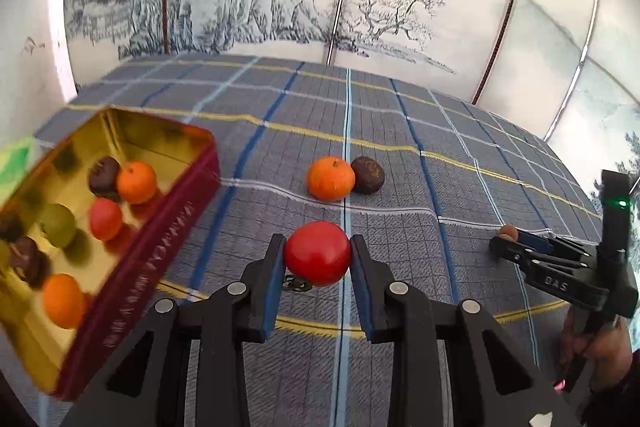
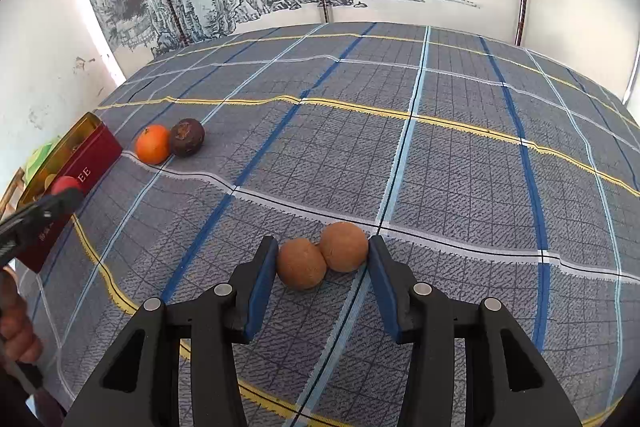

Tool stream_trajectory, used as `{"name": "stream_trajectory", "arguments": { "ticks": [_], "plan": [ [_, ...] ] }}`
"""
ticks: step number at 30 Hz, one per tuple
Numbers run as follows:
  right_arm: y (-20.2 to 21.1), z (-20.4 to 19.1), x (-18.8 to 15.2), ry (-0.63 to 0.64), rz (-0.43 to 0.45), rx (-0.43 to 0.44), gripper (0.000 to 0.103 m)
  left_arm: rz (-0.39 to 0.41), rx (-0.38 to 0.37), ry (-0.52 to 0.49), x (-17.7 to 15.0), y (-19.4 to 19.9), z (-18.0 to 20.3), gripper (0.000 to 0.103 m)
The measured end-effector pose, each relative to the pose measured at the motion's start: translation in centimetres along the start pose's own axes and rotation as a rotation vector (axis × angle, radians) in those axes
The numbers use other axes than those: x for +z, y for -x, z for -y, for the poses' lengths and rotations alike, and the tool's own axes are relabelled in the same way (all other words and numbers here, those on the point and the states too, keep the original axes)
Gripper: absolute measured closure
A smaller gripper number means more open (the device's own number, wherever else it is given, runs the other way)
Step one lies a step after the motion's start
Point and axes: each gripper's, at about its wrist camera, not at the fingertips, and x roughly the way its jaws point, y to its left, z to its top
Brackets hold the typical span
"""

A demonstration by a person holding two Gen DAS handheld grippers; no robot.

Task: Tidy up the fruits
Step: 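Carry the red fruit over the tin with the left tool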

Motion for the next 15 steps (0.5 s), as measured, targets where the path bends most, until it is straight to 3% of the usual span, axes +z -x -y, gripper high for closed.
{"name": "stream_trajectory", "arguments": {
  "ticks": [15],
  "plan": [
    [-0.2,-0.5,0.0,0.024,-0.005,-0.036,0.056,0.120,0.116,-0.079,0.8,5.6,-2.1,0.075]
  ]
}}
